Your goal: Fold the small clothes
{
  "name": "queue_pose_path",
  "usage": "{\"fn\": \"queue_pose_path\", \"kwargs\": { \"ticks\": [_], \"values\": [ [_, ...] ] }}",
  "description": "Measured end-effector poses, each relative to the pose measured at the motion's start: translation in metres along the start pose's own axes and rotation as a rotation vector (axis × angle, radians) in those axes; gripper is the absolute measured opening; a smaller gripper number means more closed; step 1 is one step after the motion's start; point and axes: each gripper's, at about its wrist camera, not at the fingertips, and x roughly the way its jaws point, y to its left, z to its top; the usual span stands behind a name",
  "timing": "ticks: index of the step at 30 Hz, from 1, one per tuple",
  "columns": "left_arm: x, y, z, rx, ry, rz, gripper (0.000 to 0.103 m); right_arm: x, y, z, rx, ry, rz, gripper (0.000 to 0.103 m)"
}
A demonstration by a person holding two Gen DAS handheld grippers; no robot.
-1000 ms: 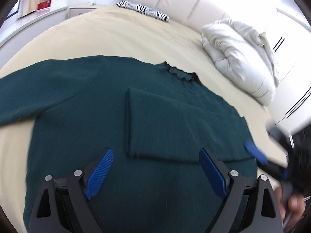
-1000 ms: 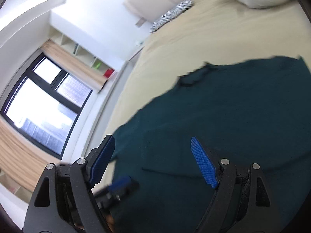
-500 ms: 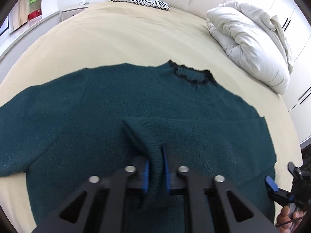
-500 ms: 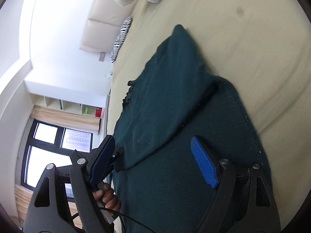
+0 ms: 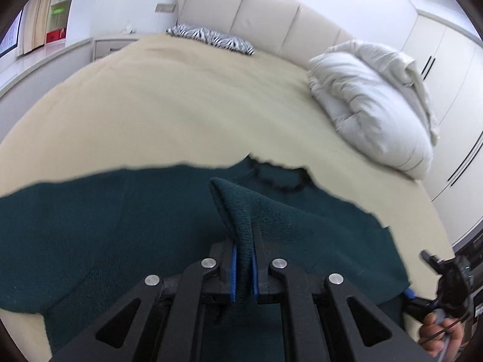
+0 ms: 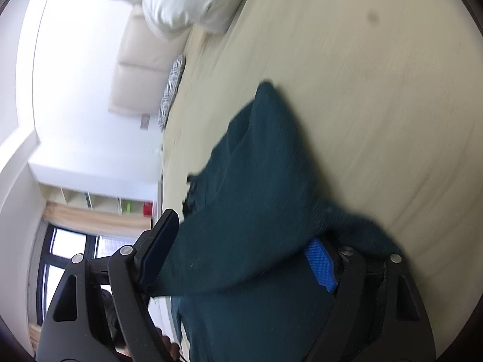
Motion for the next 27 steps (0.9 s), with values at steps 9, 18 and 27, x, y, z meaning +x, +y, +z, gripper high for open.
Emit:
{"fn": "queue_pose_path", "kwargs": {
  "ticks": [9, 18, 27],
  "values": [
    [0.018, 0.01, -0.018, -0.001, 0.034, 0.004, 0.009, -0.033, -0.011, -0.006, -0.066, 0.06, -0.067, 0.055],
    [0.019, 0.015, -0.028, -0.025, 0.029, -0.019, 0.009, -0.024, 0.047, 0.04, -0.358, -0.04, -0.315, 0.057],
    [0.014, 0.019, -0.026, -0.051, 0.031, -0.034, 0.008, 0.055, 0.053, 0.057, -0.499, 0.039, -0.483, 0.007]
  ]
}}
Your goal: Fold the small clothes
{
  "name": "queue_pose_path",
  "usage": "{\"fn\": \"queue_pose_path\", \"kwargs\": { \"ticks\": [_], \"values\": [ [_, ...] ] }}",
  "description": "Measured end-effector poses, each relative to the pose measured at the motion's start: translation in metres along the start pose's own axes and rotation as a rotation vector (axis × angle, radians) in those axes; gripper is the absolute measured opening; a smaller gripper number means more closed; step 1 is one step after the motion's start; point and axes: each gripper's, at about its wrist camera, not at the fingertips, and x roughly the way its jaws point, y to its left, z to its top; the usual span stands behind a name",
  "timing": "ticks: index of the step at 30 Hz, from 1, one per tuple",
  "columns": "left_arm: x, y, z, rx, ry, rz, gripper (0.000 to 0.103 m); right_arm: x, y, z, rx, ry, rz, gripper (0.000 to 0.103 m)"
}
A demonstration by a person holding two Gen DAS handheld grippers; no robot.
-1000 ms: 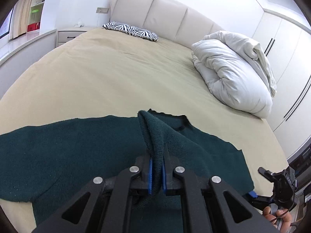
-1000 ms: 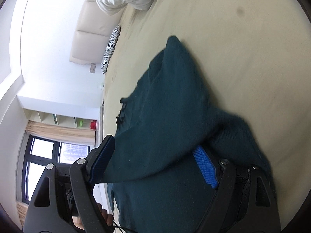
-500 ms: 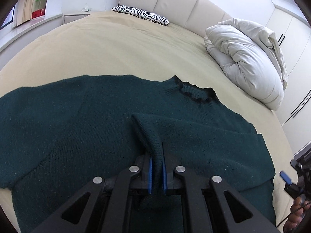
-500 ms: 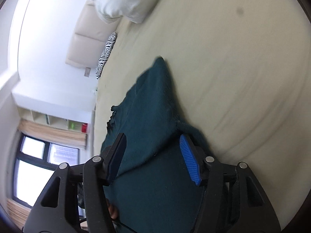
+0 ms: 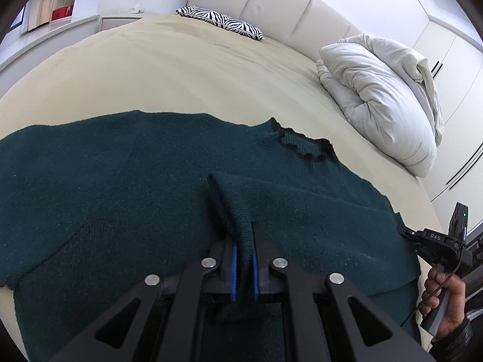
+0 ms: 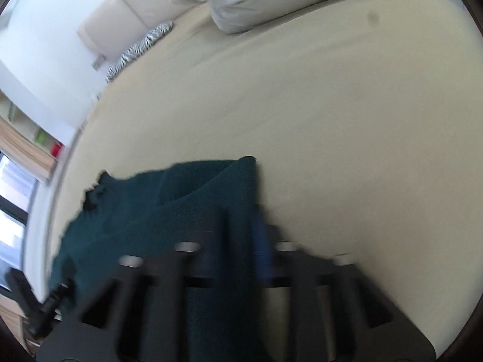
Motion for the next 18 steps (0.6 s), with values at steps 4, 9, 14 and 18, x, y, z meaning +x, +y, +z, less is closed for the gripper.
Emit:
{"fn": "queue_pose_path", "kwargs": {
  "ticks": [4, 9, 14, 18],
  "values": [
    [0.001, -0.004, -0.003, 0.024, 0.001, 0.029, 0.008, -0.012, -0.01, -0.003, 0.015, -0.057, -0.031, 0.005],
    [0.004, 0.002, -0.004, 0.009, 0.006, 0.003, 0.009, 0.001, -0.028, -0.006, 0.03, -0.072, -0.03, 0.003],
    [-0.001, 0.003, -0.007, 0.004, 0.009, -0.005, 0.011, -0.027, -0.007, -0.008, -0.013, -0.092, -0.066, 0.009],
    [-0.002, -0.001, -0.009, 0.012, 0.004, 0.014, 0.011, -0.067, 0.026, -0.038, -0.131, -0.132, -0.053, 0.016]
  ]
}}
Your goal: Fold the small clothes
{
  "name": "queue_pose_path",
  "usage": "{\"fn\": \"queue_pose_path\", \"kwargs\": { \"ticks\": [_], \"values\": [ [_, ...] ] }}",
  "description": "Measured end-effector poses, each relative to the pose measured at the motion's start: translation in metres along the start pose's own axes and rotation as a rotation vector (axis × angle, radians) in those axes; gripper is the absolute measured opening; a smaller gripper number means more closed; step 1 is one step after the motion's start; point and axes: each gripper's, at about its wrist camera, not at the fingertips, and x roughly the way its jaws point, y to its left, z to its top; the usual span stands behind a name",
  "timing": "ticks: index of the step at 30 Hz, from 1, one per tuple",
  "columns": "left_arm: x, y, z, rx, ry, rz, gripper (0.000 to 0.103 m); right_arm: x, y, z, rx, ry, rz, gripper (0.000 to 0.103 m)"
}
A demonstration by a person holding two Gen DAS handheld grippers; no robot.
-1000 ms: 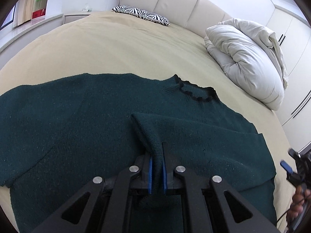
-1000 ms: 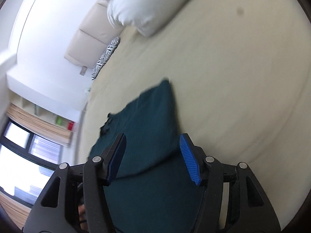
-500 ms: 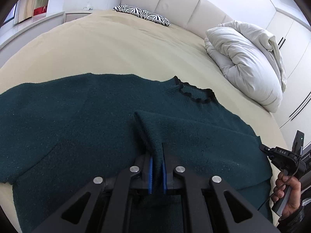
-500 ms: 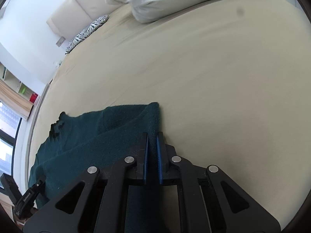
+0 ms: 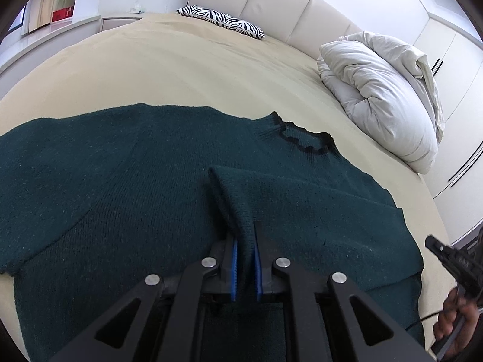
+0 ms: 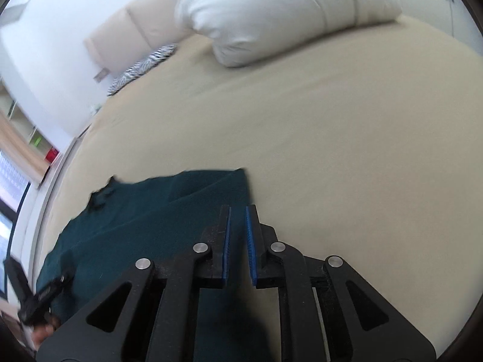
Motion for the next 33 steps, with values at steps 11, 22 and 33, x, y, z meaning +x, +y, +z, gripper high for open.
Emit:
{"fn": "queue_pose_path", "kwargs": {
  "ticks": [11, 22, 33],
  "values": [
    [0.002, 0.015, 0.006, -0.072, 0.023, -0.054, 0.012, 0.037, 0.005, -0.033, -0.098, 0.074, -0.036, 0.017],
    [-0.132, 0.104, -0.015, -0.213, -0.163, 0.109, 0.049, -0.044, 0.046, -0.05, -0.035, -0.011, 0.028, 0.057],
    [-0.224, 0.297, -0.091, -0.867, -0.337, -0.002, 0.07, -0.054, 0.134, -0.113, -0.045, 0.123, 0.253, 0.057]
  ]
}}
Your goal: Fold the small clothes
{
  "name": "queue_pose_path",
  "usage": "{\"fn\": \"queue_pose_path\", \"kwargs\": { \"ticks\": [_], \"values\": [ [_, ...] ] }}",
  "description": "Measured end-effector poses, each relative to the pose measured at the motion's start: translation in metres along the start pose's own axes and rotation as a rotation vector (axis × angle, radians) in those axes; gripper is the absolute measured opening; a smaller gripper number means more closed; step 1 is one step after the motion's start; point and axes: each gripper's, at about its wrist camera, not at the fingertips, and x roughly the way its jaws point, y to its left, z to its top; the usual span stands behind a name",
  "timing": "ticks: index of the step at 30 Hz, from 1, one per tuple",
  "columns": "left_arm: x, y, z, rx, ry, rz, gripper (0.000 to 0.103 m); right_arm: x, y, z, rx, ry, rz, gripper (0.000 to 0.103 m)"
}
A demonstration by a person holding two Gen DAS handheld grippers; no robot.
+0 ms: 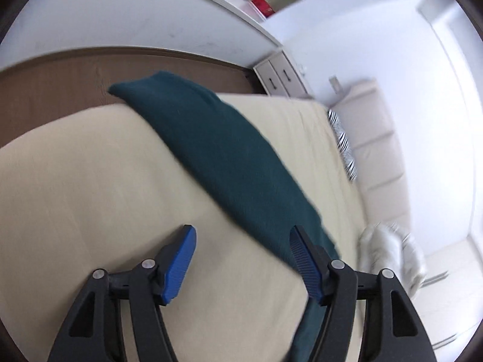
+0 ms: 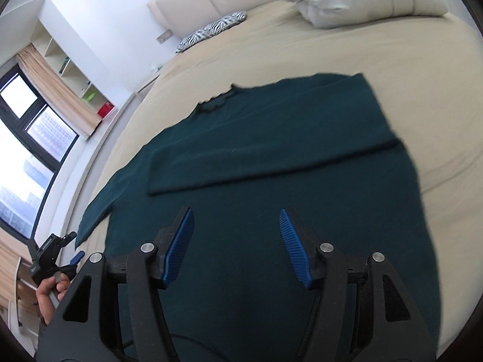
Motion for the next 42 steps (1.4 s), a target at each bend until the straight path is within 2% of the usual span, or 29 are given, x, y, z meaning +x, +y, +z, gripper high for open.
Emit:
{"fn": "queue_pose_path", "kwargs": {
  "ticks": [2, 5, 9, 11, 13, 14, 16, 19, 22, 23, 26, 28, 29, 30, 33, 35, 36, 37, 38, 39, 40, 42],
  "values": [
    [0.0, 0.013, 0.017, -0.068, -0.044, -0.024, 0.072, 0.003, 0.009, -0.005, 0.003, 0.02, 0.012, 0.057],
    [0.011, 0.031, 0.039, -0.197, -0.055, -0.06, 0.072, 0.003, 0.021, -0.012, -0.005, 0.032, 0.02, 0.057],
    [0.027, 0.045, 0.061, -0.311, -0.084, -0.079, 0.07, -0.001, 0.023, -0.018, -0.009, 0.031, 0.017, 0.057],
    [0.028, 0.055, 0.069, -0.374, -0.1, -0.08, 0.058, 0.0, 0.02, -0.019, 0.01, 0.033, 0.018, 0.057],
    [0.031, 0.058, 0.073, -0.391, -0.098, -0.063, 0.03, 0.003, 0.017, -0.022, 0.027, 0.039, 0.013, 0.058],
    [0.03, 0.056, 0.076, -0.372, -0.101, -0.032, 0.024, 0.006, 0.014, -0.021, 0.032, 0.042, 0.014, 0.057],
    [0.023, 0.04, 0.077, -0.282, -0.119, 0.019, 0.01, 0.002, 0.008, -0.025, 0.04, 0.049, 0.023, 0.057],
    [0.017, -0.007, 0.067, -0.087, -0.135, 0.07, 0.009, 0.0, 0.001, -0.03, 0.054, 0.043, 0.033, 0.057],
    [0.022, -0.079, 0.045, 0.194, -0.114, 0.095, 0.009, -0.004, -0.008, -0.033, 0.082, 0.035, 0.046, 0.057],
    [0.027, -0.11, 0.029, 0.321, -0.105, 0.104, 0.009, -0.006, -0.012, -0.034, 0.09, 0.03, 0.047, 0.057],
    [0.043, -0.191, -0.049, 0.739, -0.108, 0.157, 0.009, -0.013, -0.024, -0.036, 0.114, 0.014, 0.048, 0.057],
    [0.055, -0.221, -0.109, 0.987, -0.128, 0.193, 0.009, -0.017, -0.034, -0.036, 0.133, 0.002, 0.05, 0.057],
    [0.067, -0.232, -0.154, 1.152, -0.121, 0.218, 0.009, -0.019, -0.038, -0.035, 0.142, -0.004, 0.049, 0.057],
    [0.076, -0.235, -0.185, 1.258, -0.118, 0.238, 0.011, -0.022, -0.045, -0.036, 0.157, -0.01, 0.046, 0.057],
    [0.109, -0.226, -0.256, 1.497, -0.081, 0.315, 0.015, -0.025, -0.061, -0.036, 0.189, -0.012, 0.04, 0.057],
    [0.117, -0.213, -0.282, 1.578, -0.056, 0.349, 0.02, -0.025, -0.067, -0.035, 0.196, -0.008, 0.032, 0.057],
    [0.118, -0.209, -0.292, 1.593, -0.04, 0.359, 0.029, -0.024, -0.07, -0.035, 0.199, 0.0, 0.027, 0.058],
    [0.118, -0.206, -0.294, 1.588, -0.026, 0.368, 0.04, -0.022, -0.072, -0.034, 0.2, 0.005, 0.028, 0.058],
    [0.115, -0.205, -0.293, 1.572, -0.024, 0.369, 0.044, -0.02, -0.075, -0.033, 0.205, 0.009, 0.03, 0.061],
    [0.109, -0.204, -0.287, 1.539, -0.027, 0.356, 0.057, -0.018, -0.075, -0.032, 0.21, 0.011, 0.03, 0.066],
    [0.1, -0.205, -0.285, 1.516, -0.026, 0.342, 0.069, -0.015, -0.075, -0.03, 0.222, 0.014, 0.036, 0.076],
    [0.088, -0.204, -0.272, 1.453, -0.021, 0.3, 0.077, -0.004, -0.071, -0.024, 0.228, 0.03, 0.074, 0.078]
  ]
}}
